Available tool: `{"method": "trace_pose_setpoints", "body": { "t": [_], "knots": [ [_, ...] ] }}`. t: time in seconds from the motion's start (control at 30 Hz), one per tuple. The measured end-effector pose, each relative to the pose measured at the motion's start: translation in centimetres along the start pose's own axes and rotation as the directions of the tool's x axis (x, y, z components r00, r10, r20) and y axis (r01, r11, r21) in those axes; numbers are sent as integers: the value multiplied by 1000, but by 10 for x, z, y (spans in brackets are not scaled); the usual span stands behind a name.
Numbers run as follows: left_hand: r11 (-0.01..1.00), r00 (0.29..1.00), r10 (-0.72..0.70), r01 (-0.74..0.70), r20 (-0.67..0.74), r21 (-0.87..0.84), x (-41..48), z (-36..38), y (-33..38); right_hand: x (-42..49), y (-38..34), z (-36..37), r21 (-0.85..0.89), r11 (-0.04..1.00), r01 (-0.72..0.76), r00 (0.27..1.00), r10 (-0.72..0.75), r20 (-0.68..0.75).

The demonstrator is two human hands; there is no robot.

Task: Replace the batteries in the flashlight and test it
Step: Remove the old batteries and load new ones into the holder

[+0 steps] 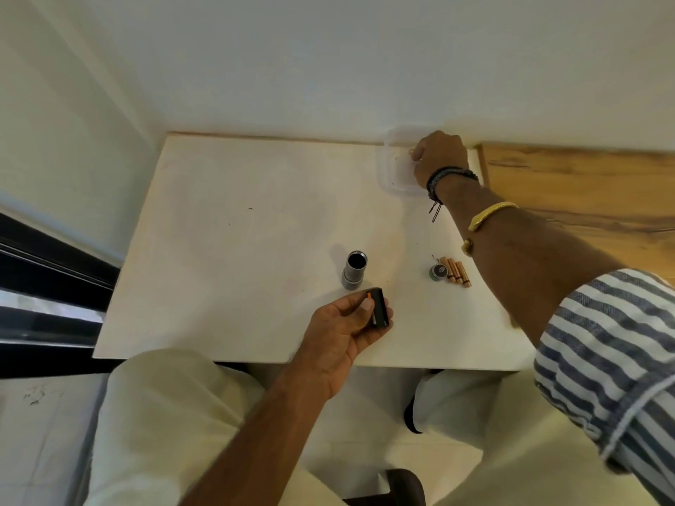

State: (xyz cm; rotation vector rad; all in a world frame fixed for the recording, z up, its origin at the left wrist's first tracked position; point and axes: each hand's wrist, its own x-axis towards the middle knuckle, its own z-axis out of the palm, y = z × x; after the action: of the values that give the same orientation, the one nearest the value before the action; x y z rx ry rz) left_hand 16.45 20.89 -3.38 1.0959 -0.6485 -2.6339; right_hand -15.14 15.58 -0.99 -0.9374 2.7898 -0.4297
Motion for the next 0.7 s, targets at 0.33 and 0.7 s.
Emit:
{"method": "trace_pose_setpoints", "body": {
  "t": [0.33, 0.7],
  "knots": [
    [999, 999, 23, -22, 28, -32, -3, 3, 5, -27, -1, -12, 235, 972, -19, 990, 51, -130],
    [998, 998, 49, -47, 34, -44, -14, 5, 4, -183, -7, -31, 763, 647, 13, 970, 176, -165]
  ]
}}
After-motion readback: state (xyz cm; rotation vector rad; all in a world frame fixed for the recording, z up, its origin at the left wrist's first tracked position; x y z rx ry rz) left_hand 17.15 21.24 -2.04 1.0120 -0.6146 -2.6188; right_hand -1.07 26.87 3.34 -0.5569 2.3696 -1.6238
